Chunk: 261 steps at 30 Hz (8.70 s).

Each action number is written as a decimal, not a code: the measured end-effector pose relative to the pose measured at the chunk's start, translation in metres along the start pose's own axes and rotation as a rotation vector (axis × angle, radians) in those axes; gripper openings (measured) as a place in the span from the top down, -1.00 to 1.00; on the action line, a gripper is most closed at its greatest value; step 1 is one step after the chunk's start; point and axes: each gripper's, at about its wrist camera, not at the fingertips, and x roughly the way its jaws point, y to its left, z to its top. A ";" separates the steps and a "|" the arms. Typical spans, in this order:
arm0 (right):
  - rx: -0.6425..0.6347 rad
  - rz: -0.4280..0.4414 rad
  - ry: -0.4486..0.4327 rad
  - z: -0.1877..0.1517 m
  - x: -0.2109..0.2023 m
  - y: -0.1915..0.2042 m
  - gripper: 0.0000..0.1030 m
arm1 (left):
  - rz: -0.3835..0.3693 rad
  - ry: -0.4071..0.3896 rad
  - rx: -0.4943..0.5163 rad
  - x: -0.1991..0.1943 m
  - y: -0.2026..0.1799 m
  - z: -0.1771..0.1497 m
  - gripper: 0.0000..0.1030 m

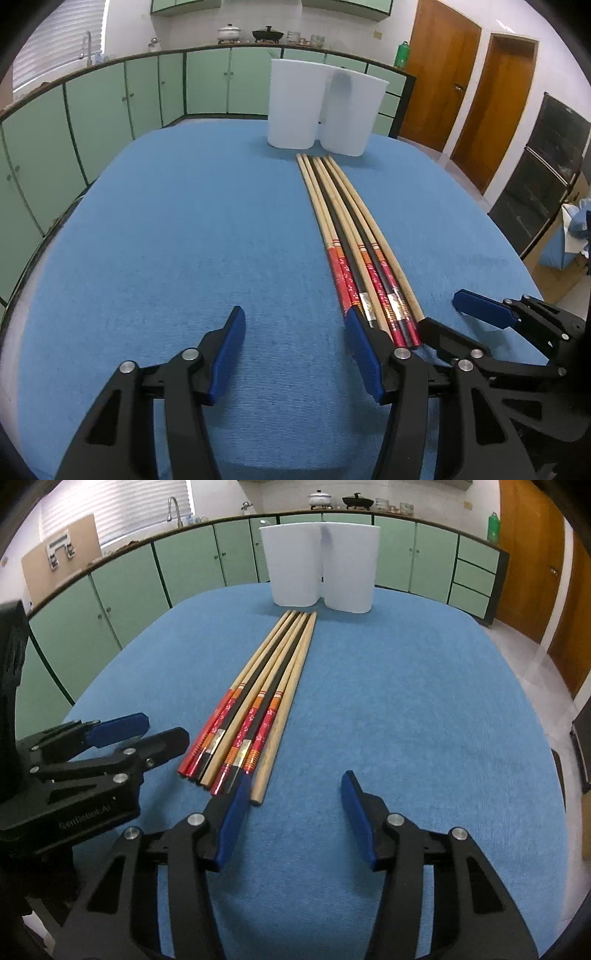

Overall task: Organize utensils
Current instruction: 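Return both grippers to the chopsticks and spread them apart, then grasp one plain wooden chopstick with the right gripper while the left gripper grasps a red chopstick, then lift both chopsticks and drop them into the white holder, then move both open grippers back over the remaining chopsticks, then pull one red chopstick out of the bundle with the right gripper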

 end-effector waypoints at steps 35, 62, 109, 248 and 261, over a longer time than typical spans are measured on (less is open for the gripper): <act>0.098 0.025 -0.011 -0.004 -0.002 -0.033 0.79 | 0.094 0.027 0.086 0.006 -0.018 -0.004 -0.11; 0.194 -0.015 -0.022 -0.007 -0.004 -0.050 0.86 | 0.082 0.011 0.016 0.000 -0.002 -0.005 0.88; 0.050 0.075 -0.436 0.172 -0.146 -0.074 0.88 | -0.037 -0.485 0.077 -0.125 -0.004 0.160 0.89; 0.044 -0.020 -0.004 -0.002 -0.005 0.004 0.72 | 0.065 -0.013 -0.018 -0.003 0.024 0.003 -0.01; 0.119 -0.048 -0.014 -0.005 -0.010 -0.020 0.90 | -0.012 0.012 0.062 -0.002 -0.009 -0.002 -0.01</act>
